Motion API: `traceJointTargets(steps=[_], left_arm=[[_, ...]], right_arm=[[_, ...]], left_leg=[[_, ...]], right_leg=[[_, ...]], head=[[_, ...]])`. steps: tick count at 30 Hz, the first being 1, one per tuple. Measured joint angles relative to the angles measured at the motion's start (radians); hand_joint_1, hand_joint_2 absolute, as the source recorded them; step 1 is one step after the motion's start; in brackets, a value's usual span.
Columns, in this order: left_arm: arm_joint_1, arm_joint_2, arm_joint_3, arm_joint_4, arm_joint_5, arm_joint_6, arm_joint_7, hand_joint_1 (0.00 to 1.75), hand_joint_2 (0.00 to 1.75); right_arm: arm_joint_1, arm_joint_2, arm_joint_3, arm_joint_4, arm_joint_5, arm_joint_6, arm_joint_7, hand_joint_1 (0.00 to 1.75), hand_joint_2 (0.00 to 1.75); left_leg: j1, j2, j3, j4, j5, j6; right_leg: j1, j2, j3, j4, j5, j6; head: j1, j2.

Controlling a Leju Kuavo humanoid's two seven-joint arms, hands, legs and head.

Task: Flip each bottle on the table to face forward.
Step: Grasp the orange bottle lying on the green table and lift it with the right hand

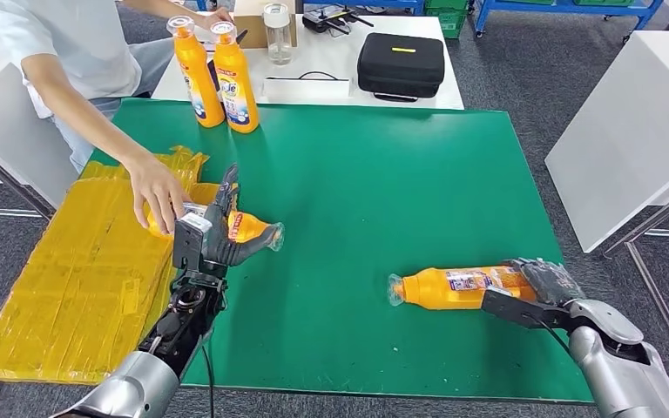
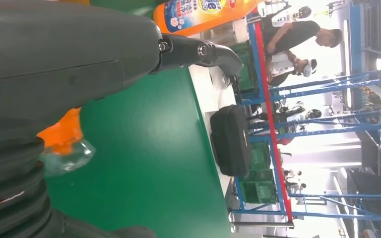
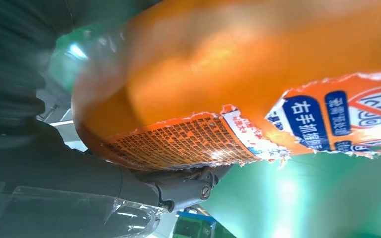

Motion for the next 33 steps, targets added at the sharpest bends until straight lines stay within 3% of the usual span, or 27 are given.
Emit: traceJointTargets(steps=[10, 13, 22, 28, 33], left_arm=[[0.0, 0.0, 0.0, 0.0, 0.0, 0.0, 0.0, 0.0, 1.75], [0.002, 0.0, 0.0, -0.001, 0.002, 0.0, 0.0, 0.0, 1.75], [0.052, -0.005, -0.006, -0.133, 0.005, -0.044, 0.043, 0.0, 1.75], [0.058, -0.006, -0.026, -0.214, 0.104, -0.161, 0.161, 0.0, 1.75], [0.049, -0.003, -0.043, -0.218, 0.131, -0.17, 0.189, 0.0, 1.75]], right_arm=[[-0.003, 0.013, 0.001, 0.003, 0.0, -0.013, 0.0, 1.75, 1.75], [0.0, 0.027, 0.0, 0.005, -0.009, -0.08, 0.0, 1.75, 1.75], [0.008, 0.197, -0.074, -0.044, -0.118, -0.295, 0.068, 1.75, 1.75], [0.016, 0.321, -0.156, -0.092, -0.361, -0.352, -0.051, 1.75, 1.75], [0.014, 0.389, -0.183, -0.101, -0.483, -0.356, -0.113, 1.75, 1.75]], left_leg=[[0.0, 0.0, 0.0, 0.0, 0.002, 0.0], [0.0, 0.0, -0.001, 0.0, 0.002, 0.0], [0.001, -0.002, -0.008, 0.0, 0.005, 0.0], [0.001, -0.003, -0.012, 0.0, 0.005, 0.0], [0.001, -0.004, -0.013, 0.0, 0.005, 0.0]], right_leg=[[0.0, 0.0, 0.0, 0.0, 0.002, 0.0], [0.0, 0.0, 0.0, 0.0, 0.002, 0.0], [0.001, -0.002, -0.006, 0.001, 0.001, -0.001], [0.001, -0.002, -0.009, 0.001, 0.0, 0.0], [0.001, -0.003, -0.01, 0.001, 0.0, 0.0]], head=[[0.0, 0.0], [0.0, 0.0], [0.0, 0.0], [0.0, 0.0], [0.0, 0.0]])
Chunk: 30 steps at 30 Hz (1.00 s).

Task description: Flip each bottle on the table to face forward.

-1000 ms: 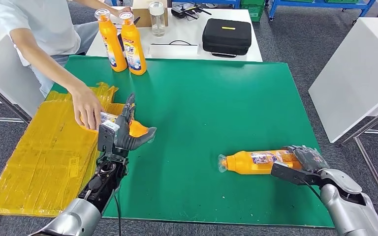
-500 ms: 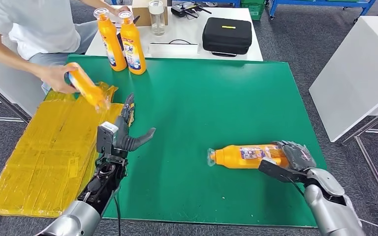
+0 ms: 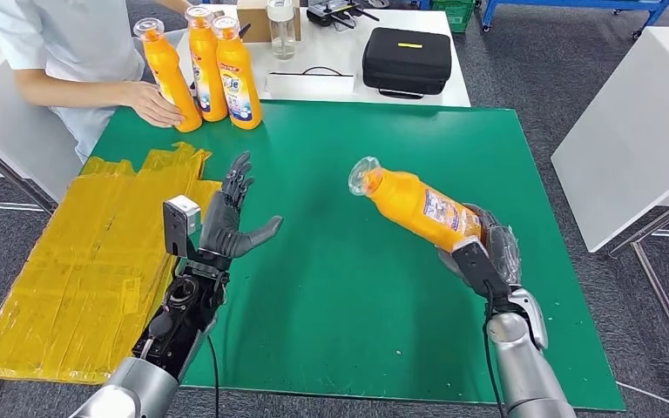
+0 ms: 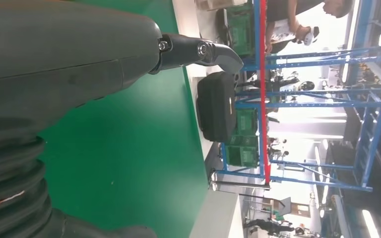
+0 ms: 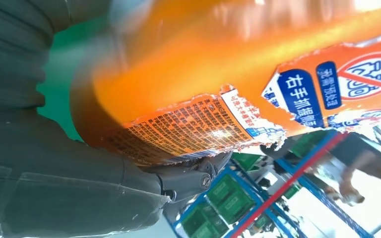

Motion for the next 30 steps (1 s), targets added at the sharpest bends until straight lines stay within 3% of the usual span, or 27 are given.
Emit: traceJointTargets(steps=[7, 16, 30], left_arm=[[-0.014, 0.001, -0.045, 0.0, -0.003, -0.005, 0.035, 0.0, 1.75], [-0.028, 0.001, -0.113, -0.019, 0.062, -0.077, 0.102, 0.0, 1.75], [-0.031, -0.001, -0.213, -0.101, 0.118, -0.089, 0.141, 0.0, 1.75]], right_arm=[[-0.024, 0.05, -0.004, -0.004, -0.138, 0.001, -0.046, 1.75, 1.75], [-0.068, 0.095, 0.01, 0.014, -0.268, 0.035, -0.089, 1.75, 1.75], [-0.142, 0.194, 0.181, 0.172, -0.274, 0.096, -0.108, 1.75, 1.75]], left_leg=[[0.0, 0.0, -0.001, 0.0, 0.0, 0.0], [0.0, 0.0, -0.001, 0.0, 0.0, 0.0], [0.0, 0.0, -0.002, 0.0, 0.0, 0.0]], right_leg=[[0.0, 0.0, -0.001, 0.0, 0.0, 0.0], [0.0, 0.0, -0.001, 0.0, 0.0, 0.0], [0.0, 0.0, -0.003, 0.0, 0.0, 0.0]], head=[[0.0, 0.0], [0.0, 0.0], [0.0, 0.0]])
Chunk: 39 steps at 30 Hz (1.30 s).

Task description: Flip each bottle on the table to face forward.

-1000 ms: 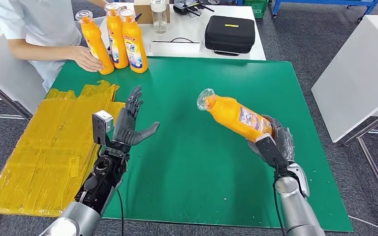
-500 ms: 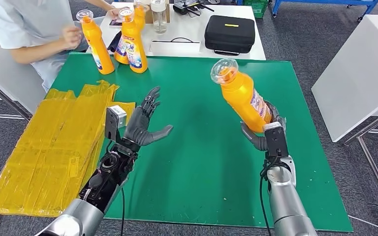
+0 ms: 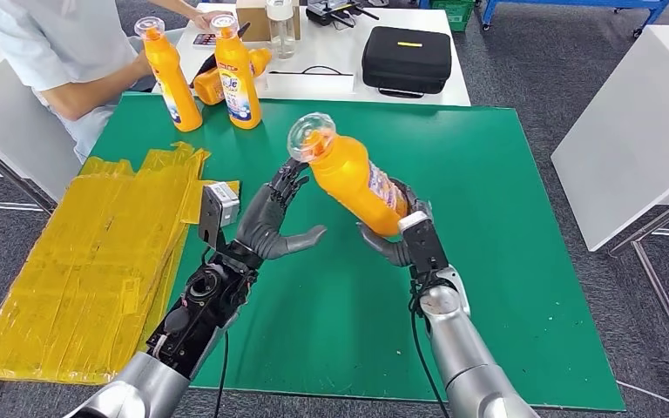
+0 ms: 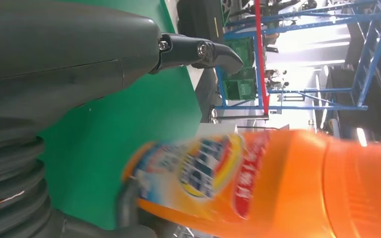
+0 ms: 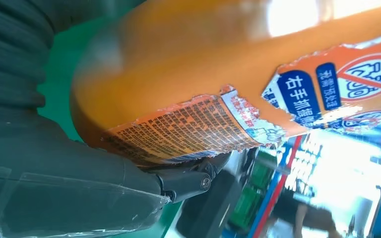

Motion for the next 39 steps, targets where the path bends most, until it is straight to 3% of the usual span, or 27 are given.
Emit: traceJointTargets(steps=[8, 39], left_arm=[[-0.013, 0.001, -0.024, -0.002, 0.037, -0.024, -0.001, 0.0, 1.75], [-0.033, 0.005, -0.058, 0.046, 0.081, -0.043, -0.001, 0.0, 1.75]], right_arm=[[-0.006, 0.019, 0.121, 0.06, -0.043, 0.234, -0.002, 1.75, 1.75], [-0.026, 0.018, 0.237, 0.129, -0.029, 0.214, 0.02, 1.75, 1.75]], left_leg=[[0.0, -0.002, -0.001, 0.0, 0.0, 0.0], [0.0, -0.001, -0.001, 0.0, 0.0, 0.0]], right_leg=[[0.0, -0.001, -0.001, 0.0, 0.0, 0.0], [0.0, -0.001, -0.002, 0.0, 0.0, 0.0]], head=[[0.0, 0.0], [0.0, 0.0]])
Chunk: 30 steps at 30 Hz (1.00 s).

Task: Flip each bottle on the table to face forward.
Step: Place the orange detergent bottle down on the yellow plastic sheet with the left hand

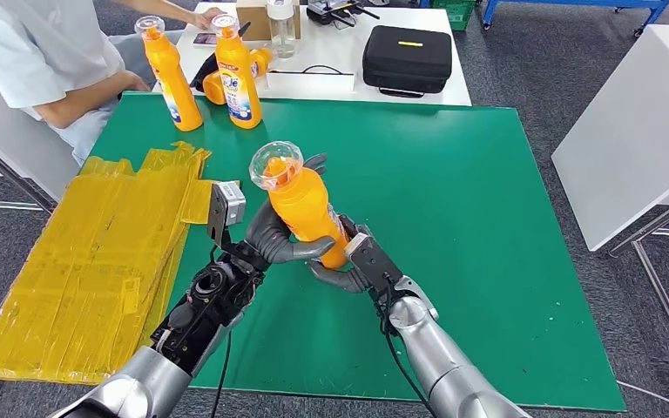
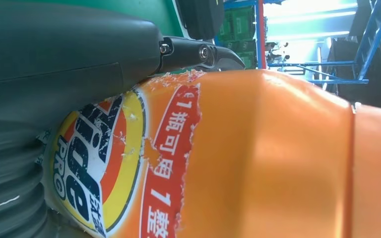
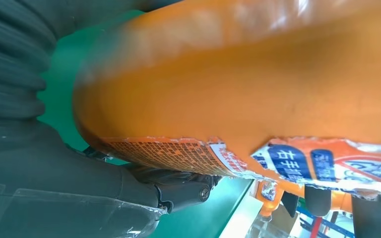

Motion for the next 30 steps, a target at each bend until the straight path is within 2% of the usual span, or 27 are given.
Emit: traceJointTargets(steps=[3, 4, 7, 8, 20, 30], left_arm=[[0.0, 0.001, 0.0, 0.002, 0.001, 0.0, -0.001, 0.02, 1.75], [0.0, 0.001, 0.0, 0.003, 0.002, 0.0, -0.002, 0.39, 1.75], [0.001, 0.002, 0.0, 0.008, 0.006, 0.002, -0.013, 1.68, 1.75], [0.002, 0.002, 0.0, 0.01, 0.008, 0.003, -0.017, 1.75, 1.75], [0.016, 0.0, 0.001, 0.009, 0.033, 0.02, -0.034, 1.75, 1.75], [0.027, -0.002, 0.001, -0.026, 0.049, 0.037, -0.015, 1.75, 1.75]], right_arm=[[-0.002, 0.0, 0.005, 0.004, 0.006, -0.012, 0.001, 1.75, 1.75], [-0.002, 0.0, 0.007, 0.005, 0.009, -0.017, 0.002, 1.75, 1.75], [-0.003, 0.0, 0.01, 0.011, 0.015, -0.023, 0.002, 1.75, 1.75], [-0.004, 0.0, 0.01, 0.013, 0.016, -0.024, 0.002, 1.75, 1.75], [-0.001, -0.001, 0.023, 0.027, 0.016, -0.045, -0.009, 1.75, 1.75], [0.023, -0.011, 0.023, -0.023, 0.015, -0.055, 0.0, 1.75, 1.75]], left_leg=[[0.0, 0.0, 0.0, 0.0, 0.0, 0.0], [0.0, 0.0, 0.0, 0.0, 0.0, 0.0], [0.0, 0.0, 0.0, 0.0, 0.0, 0.0], [0.0, 0.0, 0.0, 0.0, 0.0, 0.0], [0.0, 0.0, 0.0, 0.0, 0.0, 0.0], [0.0, 0.0, 0.0, 0.0, 0.0, 0.0]], right_leg=[[0.0, 0.0, 0.0, 0.0, 0.0, 0.0], [0.0, 0.0, 0.0, 0.0, 0.0, 0.0], [0.0, 0.0, 0.0, 0.0, 0.0, 0.0], [0.0, 0.0, 0.0, 0.0, 0.0, 0.0], [0.0, 0.0, -0.001, 0.0, 0.0, 0.0], [0.0, 0.0, -0.001, 0.0, 0.0, 0.0]], head=[[0.0, 0.0], [0.0, 0.0], [0.0, 0.0], [0.0, 0.0], [0.0, 0.0], [0.0, 0.0]])
